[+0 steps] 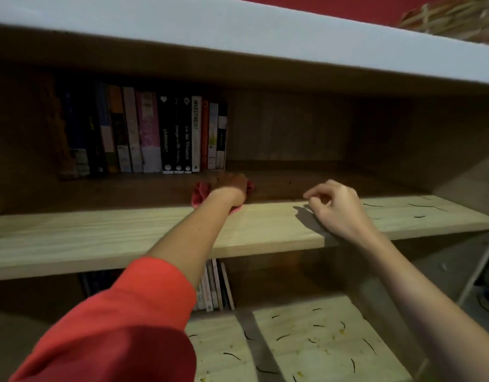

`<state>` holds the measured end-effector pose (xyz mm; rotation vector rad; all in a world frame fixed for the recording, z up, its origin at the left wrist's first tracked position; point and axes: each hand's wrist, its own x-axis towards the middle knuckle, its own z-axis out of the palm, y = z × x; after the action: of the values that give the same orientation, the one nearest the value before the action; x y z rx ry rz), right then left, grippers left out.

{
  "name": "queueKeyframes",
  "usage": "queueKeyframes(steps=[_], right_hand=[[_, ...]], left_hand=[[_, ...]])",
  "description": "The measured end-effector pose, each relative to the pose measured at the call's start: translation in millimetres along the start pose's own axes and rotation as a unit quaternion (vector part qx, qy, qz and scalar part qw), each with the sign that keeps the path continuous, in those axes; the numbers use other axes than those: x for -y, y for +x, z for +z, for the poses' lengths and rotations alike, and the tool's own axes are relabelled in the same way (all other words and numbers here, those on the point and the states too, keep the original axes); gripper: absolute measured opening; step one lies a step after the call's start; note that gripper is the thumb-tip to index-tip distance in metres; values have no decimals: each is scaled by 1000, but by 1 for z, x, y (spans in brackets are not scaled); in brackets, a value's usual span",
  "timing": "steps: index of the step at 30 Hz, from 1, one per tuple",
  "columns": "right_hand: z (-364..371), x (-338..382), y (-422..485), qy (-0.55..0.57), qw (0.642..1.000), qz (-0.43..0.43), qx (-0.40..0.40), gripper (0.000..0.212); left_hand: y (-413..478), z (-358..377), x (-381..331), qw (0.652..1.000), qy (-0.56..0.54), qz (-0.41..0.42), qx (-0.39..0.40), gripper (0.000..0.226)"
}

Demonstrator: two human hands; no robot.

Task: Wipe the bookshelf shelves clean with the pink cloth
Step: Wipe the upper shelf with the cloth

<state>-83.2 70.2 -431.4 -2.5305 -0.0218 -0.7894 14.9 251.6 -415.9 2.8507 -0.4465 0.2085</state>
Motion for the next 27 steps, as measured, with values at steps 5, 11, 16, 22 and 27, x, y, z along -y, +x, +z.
queueKeyframes(steps=[5, 11, 16, 22, 27], right_hand=[[6, -3, -5, -5, 999, 36, 13, 32], [2, -4, -5, -49, 998, 23, 42, 34], [-17, -23, 0, -111, 992, -29, 53, 35], [-12, -36, 7, -106, 993, -37, 40, 39], [-9, -37, 14, -137, 983, -73, 96, 53]], left_hand=[[-29, -4, -11, 986, -106, 115, 51, 38], [-31, -11, -12, 982, -119, 125, 72, 35], [-19, -5, -27, 994, -82, 36, 64, 20], [-44, -14, -33, 972, -157, 131, 118, 44], [-38, -4, -55, 991, -121, 33, 46, 38]])
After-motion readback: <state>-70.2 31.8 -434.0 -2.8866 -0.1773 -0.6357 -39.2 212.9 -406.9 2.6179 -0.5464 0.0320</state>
